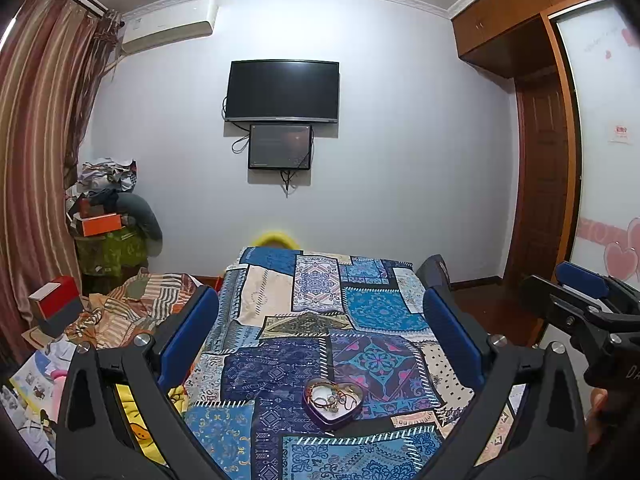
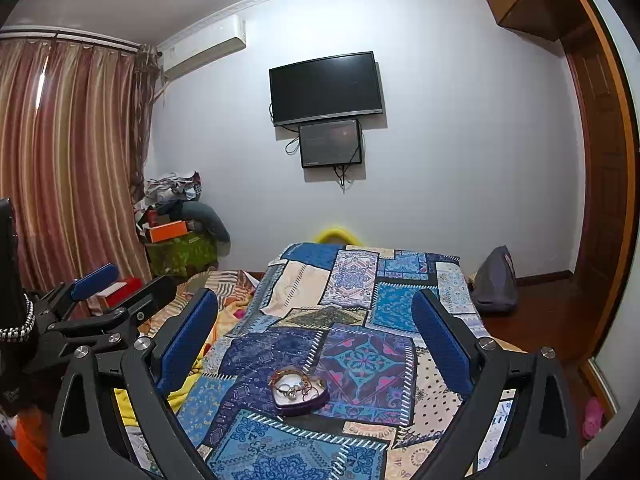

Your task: Organize jewelry

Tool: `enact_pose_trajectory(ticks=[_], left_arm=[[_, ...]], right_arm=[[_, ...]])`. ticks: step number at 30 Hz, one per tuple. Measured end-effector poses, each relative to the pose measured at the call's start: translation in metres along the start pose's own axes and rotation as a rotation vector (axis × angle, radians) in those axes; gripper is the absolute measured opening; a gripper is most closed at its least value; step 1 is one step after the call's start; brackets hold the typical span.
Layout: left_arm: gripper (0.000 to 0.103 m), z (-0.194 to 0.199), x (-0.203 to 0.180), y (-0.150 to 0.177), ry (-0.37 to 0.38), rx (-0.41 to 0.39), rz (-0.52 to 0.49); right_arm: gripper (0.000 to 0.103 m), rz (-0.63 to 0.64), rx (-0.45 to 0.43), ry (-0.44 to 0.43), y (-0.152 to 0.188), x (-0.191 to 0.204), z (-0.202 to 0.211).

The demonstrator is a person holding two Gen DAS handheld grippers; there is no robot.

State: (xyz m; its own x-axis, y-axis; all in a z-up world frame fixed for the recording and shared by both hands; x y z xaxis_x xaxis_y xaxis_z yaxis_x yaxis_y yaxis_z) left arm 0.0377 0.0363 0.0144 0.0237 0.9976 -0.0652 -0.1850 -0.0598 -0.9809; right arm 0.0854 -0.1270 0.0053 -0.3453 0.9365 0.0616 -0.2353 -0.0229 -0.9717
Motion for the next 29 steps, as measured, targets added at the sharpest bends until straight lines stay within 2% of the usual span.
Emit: enact_pose_trajectory(ticks=[13,29], left_arm=[[0.103,-0.0015,-0.0010,0.0004,0.037,0.011,0.007],[0.103,-0.0049,-0.0008,0.0042,0.037,0.020,0.007]], right_arm=[[0.097,-0.002,0.000,0.001,-0.0007,-0.0005,-0.0007],[0.097,0.002,0.017,0.006,0.0015,0.0017,-0.0072]])
Point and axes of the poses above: each gripper's, at about its wrist camera, not at the fingertips, and z roughly against the way its jaws point, x to its left, y to its underside, the point moved 4 cm from there along -z, roughly the way its jaws point, and after that the axes turned 7 degrees about y, right-handed, at the moved point
